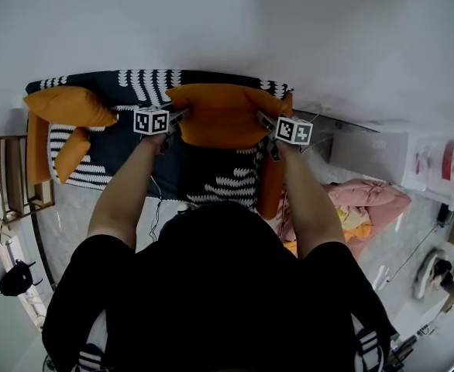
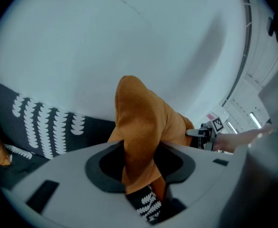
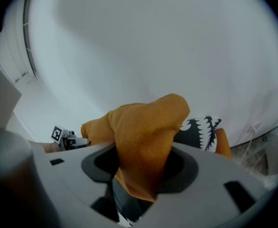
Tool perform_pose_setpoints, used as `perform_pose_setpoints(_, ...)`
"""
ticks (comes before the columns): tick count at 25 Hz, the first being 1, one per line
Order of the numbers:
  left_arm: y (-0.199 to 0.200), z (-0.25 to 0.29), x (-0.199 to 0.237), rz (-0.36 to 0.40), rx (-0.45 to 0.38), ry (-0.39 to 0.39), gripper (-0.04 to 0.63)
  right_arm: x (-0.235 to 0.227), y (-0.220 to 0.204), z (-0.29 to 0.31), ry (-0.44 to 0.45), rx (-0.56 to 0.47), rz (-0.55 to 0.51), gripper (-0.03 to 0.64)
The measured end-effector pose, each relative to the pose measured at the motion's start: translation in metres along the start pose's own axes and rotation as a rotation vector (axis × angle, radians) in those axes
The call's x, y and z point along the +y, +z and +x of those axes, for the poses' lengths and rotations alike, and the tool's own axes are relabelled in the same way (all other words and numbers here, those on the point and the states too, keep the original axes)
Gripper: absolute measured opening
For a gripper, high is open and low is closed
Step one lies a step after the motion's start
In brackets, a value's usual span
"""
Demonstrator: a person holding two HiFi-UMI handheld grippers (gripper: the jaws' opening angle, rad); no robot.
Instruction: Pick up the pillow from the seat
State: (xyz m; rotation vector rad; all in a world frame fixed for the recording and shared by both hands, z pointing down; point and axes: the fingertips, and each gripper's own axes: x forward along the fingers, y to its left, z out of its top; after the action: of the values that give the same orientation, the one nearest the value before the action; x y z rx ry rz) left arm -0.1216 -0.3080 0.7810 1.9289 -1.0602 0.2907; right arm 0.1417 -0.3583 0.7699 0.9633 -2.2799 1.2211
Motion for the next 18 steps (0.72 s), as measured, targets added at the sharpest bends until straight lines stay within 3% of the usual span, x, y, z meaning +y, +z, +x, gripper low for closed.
perform_pose_setpoints(18, -0.002, -0.043, -0.039, 0.031, -0.059, -0.071, 0.179, 0.041, -0.011, -0.044, 0.005, -0.068, -0.010, 0.196)
